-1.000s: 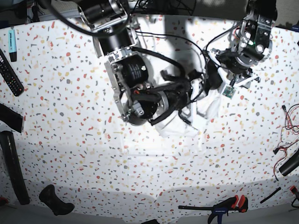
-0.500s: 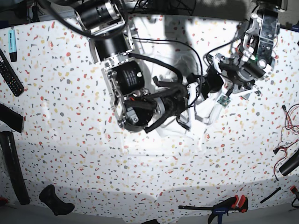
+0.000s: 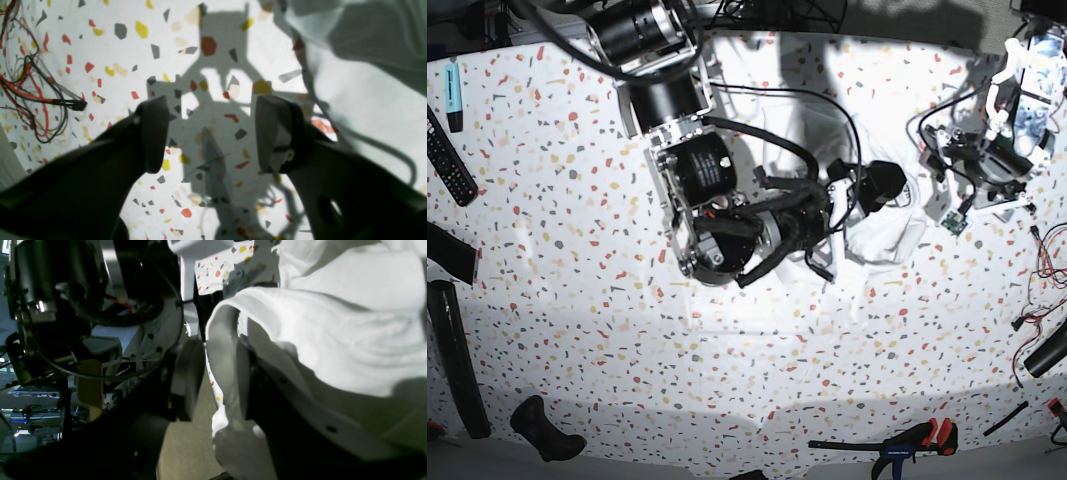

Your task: Fold the T-shirt properly

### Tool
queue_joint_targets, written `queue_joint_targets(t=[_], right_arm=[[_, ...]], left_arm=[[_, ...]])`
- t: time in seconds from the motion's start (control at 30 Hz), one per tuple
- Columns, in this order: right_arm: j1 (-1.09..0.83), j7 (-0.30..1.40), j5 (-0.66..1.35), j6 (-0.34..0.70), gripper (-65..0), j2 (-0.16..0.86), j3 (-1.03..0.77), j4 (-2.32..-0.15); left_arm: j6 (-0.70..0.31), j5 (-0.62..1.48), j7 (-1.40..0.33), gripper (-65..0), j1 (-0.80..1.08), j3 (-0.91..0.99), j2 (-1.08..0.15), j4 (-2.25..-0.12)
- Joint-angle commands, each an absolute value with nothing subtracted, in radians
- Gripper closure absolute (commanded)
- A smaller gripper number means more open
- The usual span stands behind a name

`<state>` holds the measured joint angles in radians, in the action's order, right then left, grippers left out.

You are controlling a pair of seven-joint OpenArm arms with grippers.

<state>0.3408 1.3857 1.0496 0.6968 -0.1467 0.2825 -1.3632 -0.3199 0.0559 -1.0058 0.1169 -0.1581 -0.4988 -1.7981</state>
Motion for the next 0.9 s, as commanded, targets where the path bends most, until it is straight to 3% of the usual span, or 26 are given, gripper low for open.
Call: queue_joint_targets(t=[0.0, 0.2, 0.47, 0.63, 0.87], right_arm=[[0.366, 1.370, 1.074, 0.698, -20.6, -0.157, 0.282, -1.380], [0.367, 1.340, 1.080, 0.698, -20.6, -0.157, 0.282, -1.380], [0.371, 1.294, 1.082, 0.698, -20.6, -0.157, 0.282, -1.380], [0.371, 1.163, 1.146, 0.698, -20.6, -0.157, 0.282, -1.380], [0.413, 1.170, 1.287, 0.698, -20.6, -0.157, 0.274, -1.385]], left_arm=[[-0.314, 0.052, -0.997, -39.1, 0.107, -0.151, -0.513, -1.821], [-0.303, 0.045, -0.994, -39.1, 0.093, -0.150, -0.541, -1.872], [-0.015, -0.162, -1.017, -39.1, 0.044, -0.149, -0.610, -1.885], [0.000, -0.168, -1.018, -39.1, 0.047, -0.150, -0.630, -1.886], [0.001, -0.168, -0.998, -39.1, 0.047, -0.150, -0.630, -1.886]])
